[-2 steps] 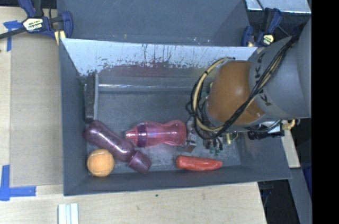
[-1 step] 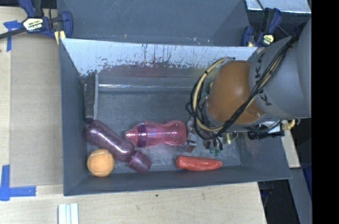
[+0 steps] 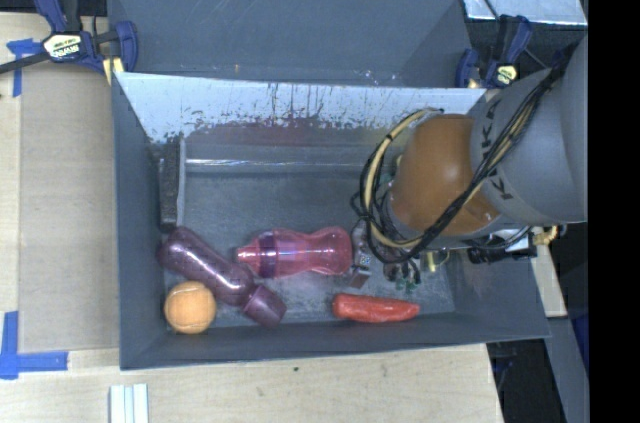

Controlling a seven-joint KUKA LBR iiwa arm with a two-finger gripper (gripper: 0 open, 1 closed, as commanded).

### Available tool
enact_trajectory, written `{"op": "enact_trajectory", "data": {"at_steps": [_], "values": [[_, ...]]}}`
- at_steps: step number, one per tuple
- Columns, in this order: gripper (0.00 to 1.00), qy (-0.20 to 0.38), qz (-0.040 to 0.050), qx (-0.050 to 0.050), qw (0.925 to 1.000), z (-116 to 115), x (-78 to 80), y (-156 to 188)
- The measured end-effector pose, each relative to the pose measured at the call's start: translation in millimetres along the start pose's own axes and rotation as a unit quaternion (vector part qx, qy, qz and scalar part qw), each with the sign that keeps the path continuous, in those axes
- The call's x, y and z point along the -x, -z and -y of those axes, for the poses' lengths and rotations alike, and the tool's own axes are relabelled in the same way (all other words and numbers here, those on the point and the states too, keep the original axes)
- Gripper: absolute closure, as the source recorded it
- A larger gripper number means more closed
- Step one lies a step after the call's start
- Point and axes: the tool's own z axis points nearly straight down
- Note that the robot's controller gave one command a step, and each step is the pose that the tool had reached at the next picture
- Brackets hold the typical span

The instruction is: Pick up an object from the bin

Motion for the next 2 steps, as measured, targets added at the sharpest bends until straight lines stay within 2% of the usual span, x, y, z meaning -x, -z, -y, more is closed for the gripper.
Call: {"op": "enact_trajectory", "data": {"at_steps": [1,2], "values": [[1.00,0.000,0.0000,0.000,1.0000,0.0,0.0,0.0],[0.00,0.018,0.0029,0.000,0.9998,18.4,34.1,51.9]]}}
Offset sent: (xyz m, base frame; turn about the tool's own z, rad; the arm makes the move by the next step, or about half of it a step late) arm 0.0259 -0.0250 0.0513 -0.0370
